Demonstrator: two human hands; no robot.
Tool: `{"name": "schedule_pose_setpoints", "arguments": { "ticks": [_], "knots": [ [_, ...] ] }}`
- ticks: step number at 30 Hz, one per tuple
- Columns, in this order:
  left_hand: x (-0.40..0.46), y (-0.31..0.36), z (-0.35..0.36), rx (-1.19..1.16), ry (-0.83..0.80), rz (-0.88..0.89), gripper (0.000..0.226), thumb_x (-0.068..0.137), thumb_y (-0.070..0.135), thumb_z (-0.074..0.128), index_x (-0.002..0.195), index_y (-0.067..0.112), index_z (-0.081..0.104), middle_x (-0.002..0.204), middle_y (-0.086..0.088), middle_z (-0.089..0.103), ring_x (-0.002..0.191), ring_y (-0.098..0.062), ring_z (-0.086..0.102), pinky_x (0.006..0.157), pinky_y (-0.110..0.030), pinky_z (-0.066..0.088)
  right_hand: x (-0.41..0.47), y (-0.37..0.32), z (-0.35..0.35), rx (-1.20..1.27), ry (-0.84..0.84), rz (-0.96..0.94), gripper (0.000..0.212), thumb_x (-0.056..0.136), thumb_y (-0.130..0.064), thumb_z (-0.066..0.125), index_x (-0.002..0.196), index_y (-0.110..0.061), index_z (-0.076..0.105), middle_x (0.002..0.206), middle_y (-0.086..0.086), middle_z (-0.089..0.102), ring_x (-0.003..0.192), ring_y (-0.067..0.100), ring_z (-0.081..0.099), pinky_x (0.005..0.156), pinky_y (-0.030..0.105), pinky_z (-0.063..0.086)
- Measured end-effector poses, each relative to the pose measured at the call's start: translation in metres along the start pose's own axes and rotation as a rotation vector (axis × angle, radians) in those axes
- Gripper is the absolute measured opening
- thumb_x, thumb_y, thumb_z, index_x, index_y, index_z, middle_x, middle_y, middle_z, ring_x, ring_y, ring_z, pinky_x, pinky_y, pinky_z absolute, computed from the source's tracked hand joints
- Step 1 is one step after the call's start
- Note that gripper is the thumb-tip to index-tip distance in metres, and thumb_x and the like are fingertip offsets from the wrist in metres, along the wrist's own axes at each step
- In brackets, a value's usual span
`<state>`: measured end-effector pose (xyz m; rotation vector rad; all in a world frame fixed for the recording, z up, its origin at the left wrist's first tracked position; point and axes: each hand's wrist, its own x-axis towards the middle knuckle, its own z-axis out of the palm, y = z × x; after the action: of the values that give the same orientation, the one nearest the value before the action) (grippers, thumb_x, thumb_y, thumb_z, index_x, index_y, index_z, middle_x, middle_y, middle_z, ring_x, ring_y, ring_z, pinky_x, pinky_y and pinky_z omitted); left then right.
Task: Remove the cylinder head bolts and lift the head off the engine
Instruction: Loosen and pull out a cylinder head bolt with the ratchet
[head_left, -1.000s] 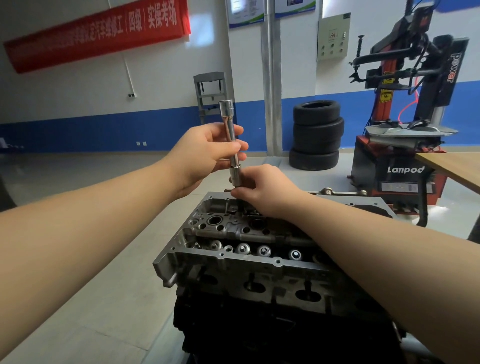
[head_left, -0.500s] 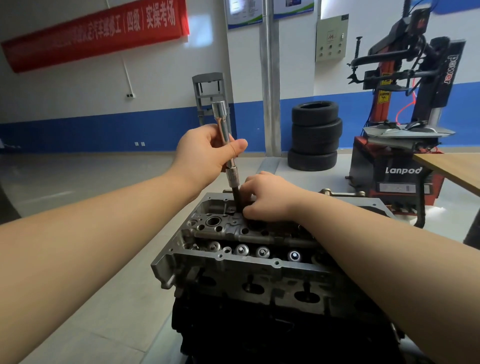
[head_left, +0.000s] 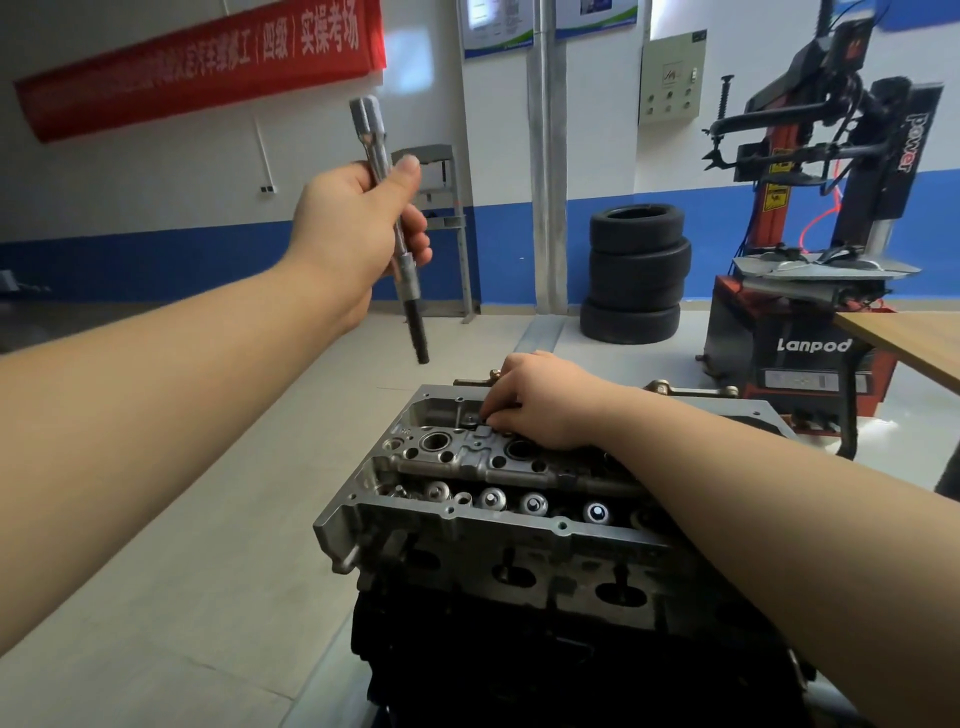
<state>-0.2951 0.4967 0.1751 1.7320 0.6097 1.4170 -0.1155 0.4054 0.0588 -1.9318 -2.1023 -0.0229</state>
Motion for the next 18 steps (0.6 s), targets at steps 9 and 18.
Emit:
{"name": "schedule_pose_setpoints", "arguments": {
  "ticks": [9,18],
  "knots": [
    [-0.035,-0.033,-0.007,0.234,-0.083,0.025,0.046,0.106,0.049,0.059,0.105,0.003,0.067,0.064,0.006,0.054,0.056,-0.013,0.050,0.060,-0.038,0.052,-0.001,0.002,0.003,0.165,0.063,0.021,0.016,0.102,-0.035,0.065,0.113,-0.027,0.074,0.112,-0.008,0.055,0.108,0.017,0.056,0.104,0.045,0.047],
    [-0.069,-0.091,-0.012,0.741,-0.348,0.087,0.034,0.105,0.052,0.057,0.085,0.024,0.061,0.070,0.007,0.059,0.060,-0.011,0.052,0.057,-0.030,0.038,0.005,-0.003,-0.003,0.922,0.365,0.224,0.022,0.108,-0.034,0.054,0.107,-0.020,0.071,0.096,-0.003,0.078,0.094,0.013,0.074,0.088,0.035,0.056]
  ]
}}
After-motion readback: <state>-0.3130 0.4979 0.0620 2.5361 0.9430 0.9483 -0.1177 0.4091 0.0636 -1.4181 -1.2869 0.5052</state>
